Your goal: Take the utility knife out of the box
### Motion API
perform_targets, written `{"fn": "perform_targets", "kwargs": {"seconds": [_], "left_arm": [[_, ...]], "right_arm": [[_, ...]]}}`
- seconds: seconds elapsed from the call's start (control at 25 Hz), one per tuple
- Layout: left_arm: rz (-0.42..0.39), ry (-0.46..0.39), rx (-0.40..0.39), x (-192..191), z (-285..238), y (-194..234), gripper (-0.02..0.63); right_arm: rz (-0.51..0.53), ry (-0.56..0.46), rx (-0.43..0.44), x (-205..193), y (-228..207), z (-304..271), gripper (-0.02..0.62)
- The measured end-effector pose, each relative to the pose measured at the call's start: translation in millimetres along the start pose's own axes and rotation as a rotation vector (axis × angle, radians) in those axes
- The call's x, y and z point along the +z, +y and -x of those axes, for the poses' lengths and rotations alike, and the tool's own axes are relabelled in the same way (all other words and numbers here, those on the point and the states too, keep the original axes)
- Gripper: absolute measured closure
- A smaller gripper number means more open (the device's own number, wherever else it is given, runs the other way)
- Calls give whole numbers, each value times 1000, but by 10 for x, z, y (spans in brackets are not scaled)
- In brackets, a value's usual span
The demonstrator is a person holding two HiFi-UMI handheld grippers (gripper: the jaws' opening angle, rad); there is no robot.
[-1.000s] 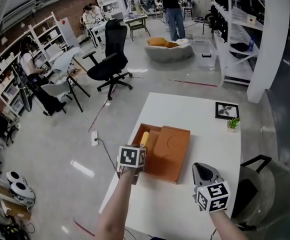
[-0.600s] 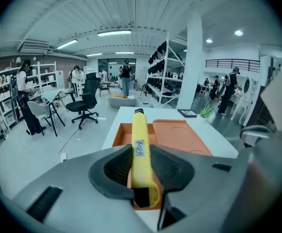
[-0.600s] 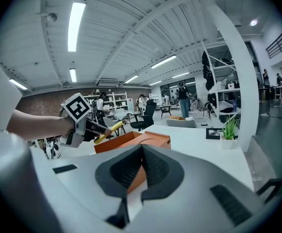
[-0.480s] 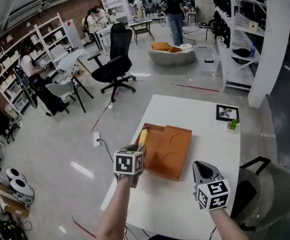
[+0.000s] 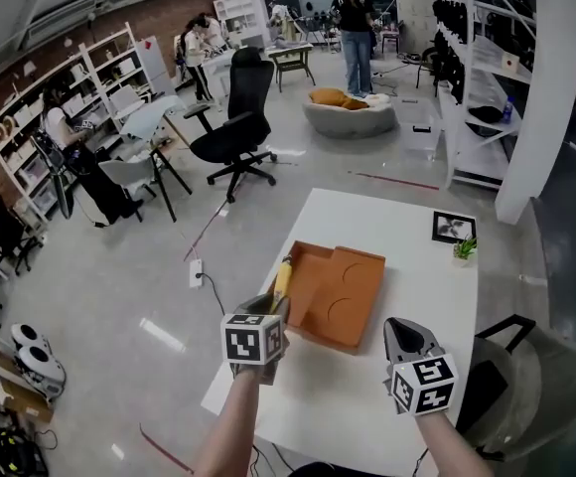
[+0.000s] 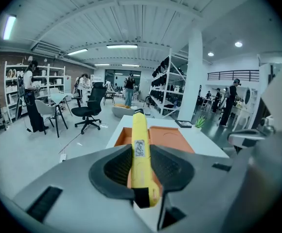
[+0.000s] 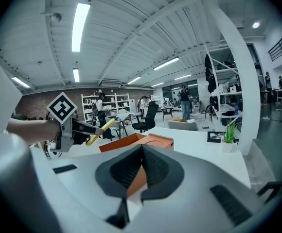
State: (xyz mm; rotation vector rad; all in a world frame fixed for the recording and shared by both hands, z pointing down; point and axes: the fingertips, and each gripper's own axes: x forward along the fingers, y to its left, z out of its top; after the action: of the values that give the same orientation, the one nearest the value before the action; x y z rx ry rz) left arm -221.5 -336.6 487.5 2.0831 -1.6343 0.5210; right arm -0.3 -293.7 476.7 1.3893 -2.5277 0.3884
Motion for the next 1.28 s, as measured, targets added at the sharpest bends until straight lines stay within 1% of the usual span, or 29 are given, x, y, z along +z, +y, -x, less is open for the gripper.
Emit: {"fn": "perform_targets", "kwargs": {"seconds": [0.32, 0.68, 0.96, 1.28], "left_arm": [[45, -52, 13, -149, 324, -17, 492], [84, -94, 38, -368, 582, -73, 492], [95, -158, 64, -409, 776, -87, 492], [122, -187, 80, -503, 921, -60, 492]], "right_arm": [[14, -5, 13, 21, 114, 106, 595], [18, -12, 28, 4, 139, 200, 595], [25, -20, 29, 25, 151, 252, 595], [24, -29, 43, 30, 222, 288, 595]]}}
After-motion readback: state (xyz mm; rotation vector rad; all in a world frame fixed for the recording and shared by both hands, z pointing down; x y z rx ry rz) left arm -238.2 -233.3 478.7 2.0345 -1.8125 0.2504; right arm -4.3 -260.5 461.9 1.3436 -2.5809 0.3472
